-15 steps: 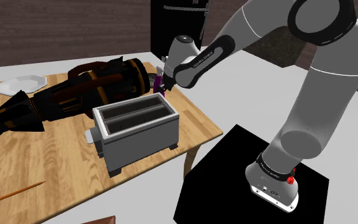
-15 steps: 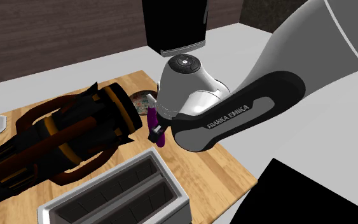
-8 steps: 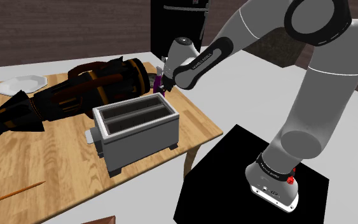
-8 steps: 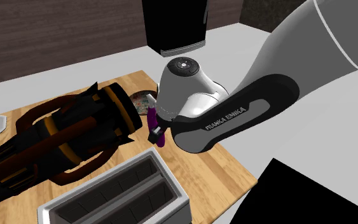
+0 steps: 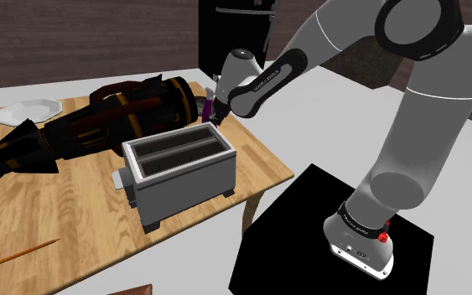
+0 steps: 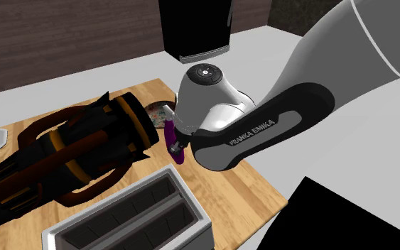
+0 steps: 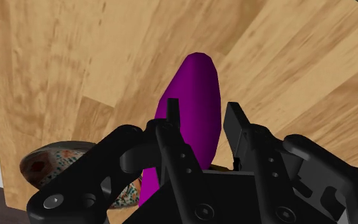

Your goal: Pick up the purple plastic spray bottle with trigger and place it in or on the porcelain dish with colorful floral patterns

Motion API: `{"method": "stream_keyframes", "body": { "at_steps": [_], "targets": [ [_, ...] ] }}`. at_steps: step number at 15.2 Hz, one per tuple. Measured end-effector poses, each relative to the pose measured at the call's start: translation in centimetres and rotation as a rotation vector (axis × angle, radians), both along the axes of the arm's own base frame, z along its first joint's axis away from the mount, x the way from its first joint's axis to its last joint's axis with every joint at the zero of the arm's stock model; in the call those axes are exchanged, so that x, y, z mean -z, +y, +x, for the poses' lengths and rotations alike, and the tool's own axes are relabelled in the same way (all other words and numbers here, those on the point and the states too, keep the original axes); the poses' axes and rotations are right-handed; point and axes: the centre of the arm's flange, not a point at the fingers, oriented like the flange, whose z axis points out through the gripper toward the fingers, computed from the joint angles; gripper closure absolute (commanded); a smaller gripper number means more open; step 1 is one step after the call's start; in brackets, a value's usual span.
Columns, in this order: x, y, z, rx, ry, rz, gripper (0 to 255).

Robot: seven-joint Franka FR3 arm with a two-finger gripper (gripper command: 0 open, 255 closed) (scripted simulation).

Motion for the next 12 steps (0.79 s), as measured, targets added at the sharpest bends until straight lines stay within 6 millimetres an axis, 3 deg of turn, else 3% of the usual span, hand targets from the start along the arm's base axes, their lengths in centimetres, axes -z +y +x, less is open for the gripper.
{"method": "stream_keyframes", "body": {
  "at_steps": [4,12],
  "targets": [
    [-0.2,0.0,0.0,0.000,0.001,0.000,255],
    [-4.1,0.0,0.1,0.001,0.001,0.000,255]
  ]
}}
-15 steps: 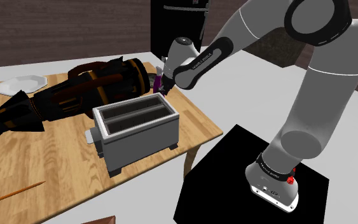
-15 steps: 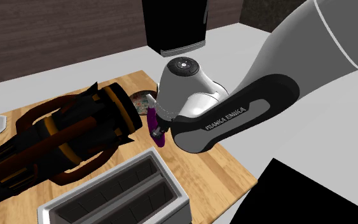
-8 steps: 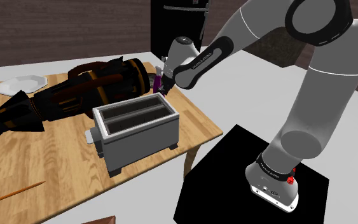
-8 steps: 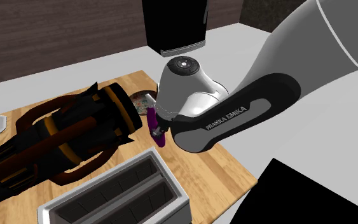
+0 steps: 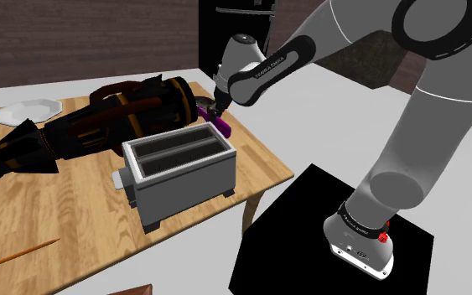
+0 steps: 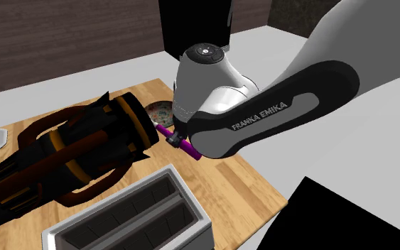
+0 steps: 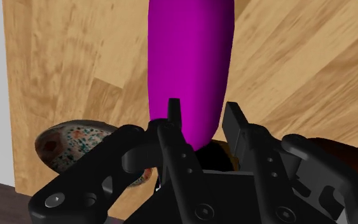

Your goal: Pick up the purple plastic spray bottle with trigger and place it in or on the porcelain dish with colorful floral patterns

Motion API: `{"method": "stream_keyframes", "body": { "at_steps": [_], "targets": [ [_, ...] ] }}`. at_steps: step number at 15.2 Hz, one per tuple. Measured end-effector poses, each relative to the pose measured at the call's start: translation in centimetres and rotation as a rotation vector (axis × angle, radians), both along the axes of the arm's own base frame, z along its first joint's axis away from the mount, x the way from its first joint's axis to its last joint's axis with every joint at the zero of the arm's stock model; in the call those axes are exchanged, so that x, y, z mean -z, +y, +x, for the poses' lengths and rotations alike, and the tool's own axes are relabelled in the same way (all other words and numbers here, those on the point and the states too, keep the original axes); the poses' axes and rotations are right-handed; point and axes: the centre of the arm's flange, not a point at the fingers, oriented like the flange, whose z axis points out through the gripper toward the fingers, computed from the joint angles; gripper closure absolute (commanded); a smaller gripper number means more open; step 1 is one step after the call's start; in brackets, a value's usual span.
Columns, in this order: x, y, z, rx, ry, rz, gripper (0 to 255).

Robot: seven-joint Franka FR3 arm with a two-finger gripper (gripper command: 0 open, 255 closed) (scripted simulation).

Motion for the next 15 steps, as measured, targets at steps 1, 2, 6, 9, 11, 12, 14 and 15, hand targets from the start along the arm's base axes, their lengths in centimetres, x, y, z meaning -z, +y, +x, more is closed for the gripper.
{"method": "stream_keyframes", "body": {
  "at_steps": [1,2,6,9,11,12,14,15],
  "targets": [
    [-0.6,-0.1,0.1,0.000,0.000,0.000,255],
    [-1.1,0.0,0.0,0.000,0.000,0.000,255],
    [-3.2,-0.1,0.0,0.000,0.000,0.000,255],
    [-4.8,0.0,-0.1,0.000,0.000,0.000,255],
    [-5.8,0.1,-0.1,0.000,0.000,0.000,255],
    [-6.3,0.0,-0.2,0.000,0.000,0.000,255],
    [-7.5,-0.1,-0.1,0.000,0.000,0.000,255],
    [-7.7,-0.4,0.4,0.000,0.000,0.000,255]
  ]
}}
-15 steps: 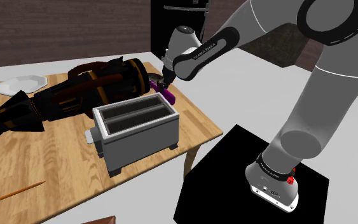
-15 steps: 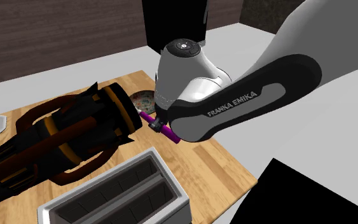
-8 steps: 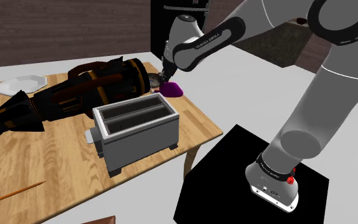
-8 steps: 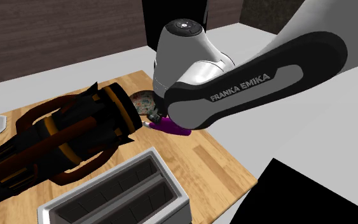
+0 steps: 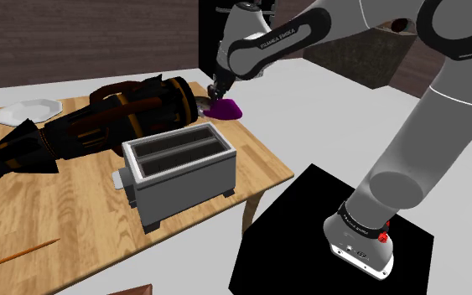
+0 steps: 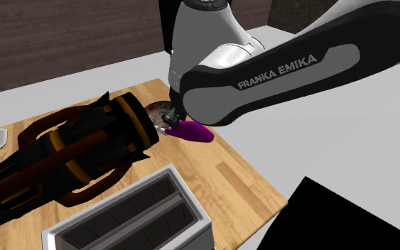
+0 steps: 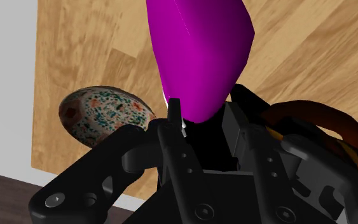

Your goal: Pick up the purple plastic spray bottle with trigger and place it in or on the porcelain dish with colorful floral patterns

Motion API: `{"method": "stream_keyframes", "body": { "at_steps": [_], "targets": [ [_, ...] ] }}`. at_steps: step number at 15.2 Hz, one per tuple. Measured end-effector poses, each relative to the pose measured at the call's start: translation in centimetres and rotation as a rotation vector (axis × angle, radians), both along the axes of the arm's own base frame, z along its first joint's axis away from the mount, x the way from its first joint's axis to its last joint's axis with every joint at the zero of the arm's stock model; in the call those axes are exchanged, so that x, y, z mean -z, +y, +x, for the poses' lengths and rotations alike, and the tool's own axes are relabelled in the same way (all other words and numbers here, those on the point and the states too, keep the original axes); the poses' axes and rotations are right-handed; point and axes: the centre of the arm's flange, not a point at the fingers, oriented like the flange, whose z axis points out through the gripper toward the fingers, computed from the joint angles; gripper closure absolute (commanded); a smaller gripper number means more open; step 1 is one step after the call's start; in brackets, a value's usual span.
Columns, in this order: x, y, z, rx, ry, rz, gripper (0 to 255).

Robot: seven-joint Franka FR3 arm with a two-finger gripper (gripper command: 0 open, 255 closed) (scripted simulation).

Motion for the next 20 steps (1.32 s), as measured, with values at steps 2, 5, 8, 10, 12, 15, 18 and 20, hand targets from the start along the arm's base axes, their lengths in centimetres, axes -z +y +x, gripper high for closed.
{"method": "stream_keyframes", "body": {
  "at_steps": [2,5,8,10,12,15,18,20],
  "targets": [
    [0.2,-0.8,1.9,0.001,0.000,0.000,255],
    [0.3,-2.7,5.2,0.001,0.001,0.000,255],
    [0.8,-4.7,8.6,0.001,0.001,0.001,255],
    [1.1,-5.7,10.8,0.001,0.001,0.000,255],
    [1.4,-6.9,13.1,0.001,0.001,0.000,255],
    [1.4,-9.2,16.3,0.001,0.001,0.000,255],
    [2.3,-10.2,18.4,0.001,0.001,0.000,255],
    [3.4,-10.2,18.6,0.000,0.001,0.000,255]
  ]
}}
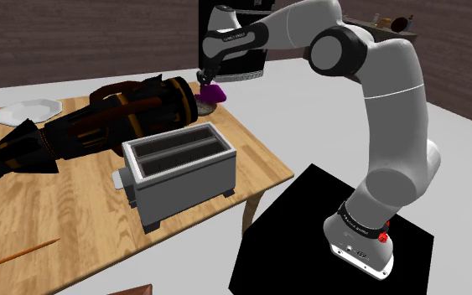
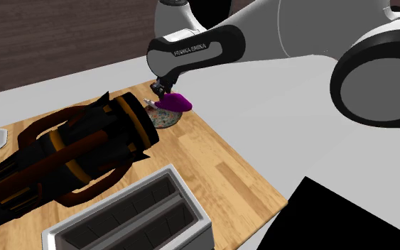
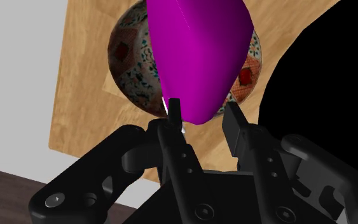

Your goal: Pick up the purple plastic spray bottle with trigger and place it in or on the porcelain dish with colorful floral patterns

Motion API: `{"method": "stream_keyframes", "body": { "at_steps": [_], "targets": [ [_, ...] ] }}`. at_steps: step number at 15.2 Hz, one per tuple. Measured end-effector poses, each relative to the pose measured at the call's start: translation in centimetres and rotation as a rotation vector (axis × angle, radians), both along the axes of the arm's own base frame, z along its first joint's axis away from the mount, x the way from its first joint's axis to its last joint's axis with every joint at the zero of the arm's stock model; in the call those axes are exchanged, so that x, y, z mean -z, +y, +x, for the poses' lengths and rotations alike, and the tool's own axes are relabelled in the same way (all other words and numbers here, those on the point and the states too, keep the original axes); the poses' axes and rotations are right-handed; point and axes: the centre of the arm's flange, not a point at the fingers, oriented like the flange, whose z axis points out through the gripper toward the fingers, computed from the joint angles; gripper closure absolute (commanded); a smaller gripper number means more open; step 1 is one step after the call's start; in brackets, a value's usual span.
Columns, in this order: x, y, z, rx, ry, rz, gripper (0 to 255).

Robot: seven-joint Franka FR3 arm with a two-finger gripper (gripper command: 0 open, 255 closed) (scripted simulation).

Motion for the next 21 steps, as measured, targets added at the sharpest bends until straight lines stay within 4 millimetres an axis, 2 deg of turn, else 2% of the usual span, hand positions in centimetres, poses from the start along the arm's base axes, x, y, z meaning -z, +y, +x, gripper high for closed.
{"method": "stream_keyframes", "body": {
  "at_steps": [6,12,13,19,21],
  "targets": [
    [2.7,0.1,0.2,-0.001,-0.005,0.000,255],
    [2.7,0.2,0.3,-0.002,-0.009,0.001,255],
    [2.7,0.2,0.3,-0.002,-0.010,0.001,0],
    [3.4,0.0,0.2,0.000,-0.001,0.000,0],
    [1.8,0.0,-0.3,0.000,-0.001,0.000,0]
  ]
}}
